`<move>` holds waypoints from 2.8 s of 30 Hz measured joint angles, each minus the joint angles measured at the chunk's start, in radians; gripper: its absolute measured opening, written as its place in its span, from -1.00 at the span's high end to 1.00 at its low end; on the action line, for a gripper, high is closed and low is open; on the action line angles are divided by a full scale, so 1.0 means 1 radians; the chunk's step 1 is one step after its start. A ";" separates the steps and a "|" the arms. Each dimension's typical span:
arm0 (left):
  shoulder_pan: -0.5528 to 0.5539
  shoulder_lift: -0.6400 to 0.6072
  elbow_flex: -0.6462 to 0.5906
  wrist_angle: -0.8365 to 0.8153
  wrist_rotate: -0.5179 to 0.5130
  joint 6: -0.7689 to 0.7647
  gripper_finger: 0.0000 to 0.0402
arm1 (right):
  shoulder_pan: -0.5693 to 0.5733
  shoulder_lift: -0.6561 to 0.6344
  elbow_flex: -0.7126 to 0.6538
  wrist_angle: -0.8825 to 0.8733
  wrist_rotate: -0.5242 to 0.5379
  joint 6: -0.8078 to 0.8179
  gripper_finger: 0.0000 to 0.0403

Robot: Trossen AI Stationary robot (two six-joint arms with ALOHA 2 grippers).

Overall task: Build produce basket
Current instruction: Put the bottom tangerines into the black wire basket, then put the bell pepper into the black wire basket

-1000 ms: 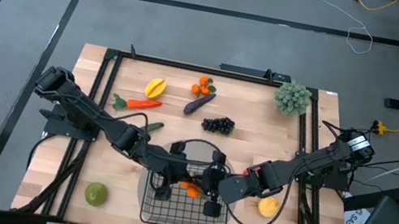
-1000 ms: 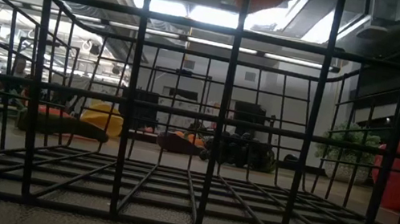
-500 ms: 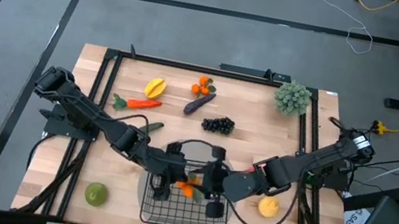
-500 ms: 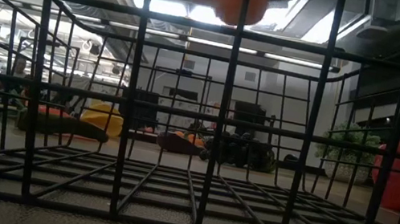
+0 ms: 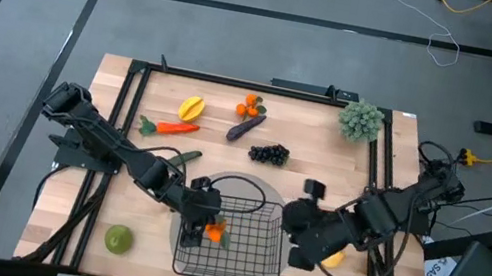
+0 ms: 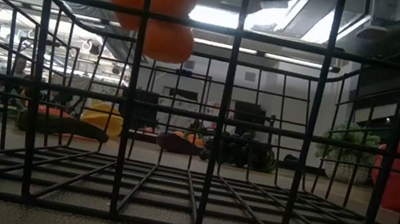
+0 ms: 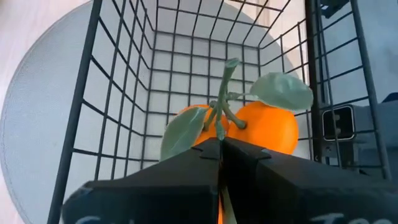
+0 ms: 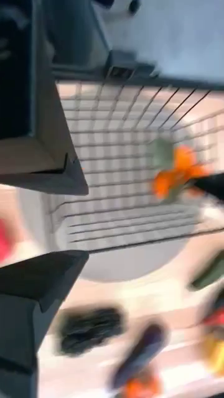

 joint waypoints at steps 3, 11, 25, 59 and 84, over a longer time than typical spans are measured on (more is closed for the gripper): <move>0.000 0.000 0.000 0.001 -0.002 0.033 1.00 | 0.022 0.000 -0.029 -0.109 0.001 0.149 0.29; 0.013 0.000 0.000 0.001 0.001 -0.004 0.87 | 0.063 0.001 -0.186 -0.165 0.001 0.383 0.29; 0.012 0.000 0.000 0.029 -0.041 -0.016 0.44 | -0.015 -0.046 -0.331 -0.286 -0.048 0.458 0.29; 0.007 0.000 0.000 0.043 -0.041 -0.006 0.44 | -0.061 -0.368 -0.958 0.308 -0.001 0.622 0.29; 0.006 0.000 0.000 0.039 -0.058 -0.003 0.43 | -0.052 -0.302 -0.994 0.383 -0.095 0.610 0.93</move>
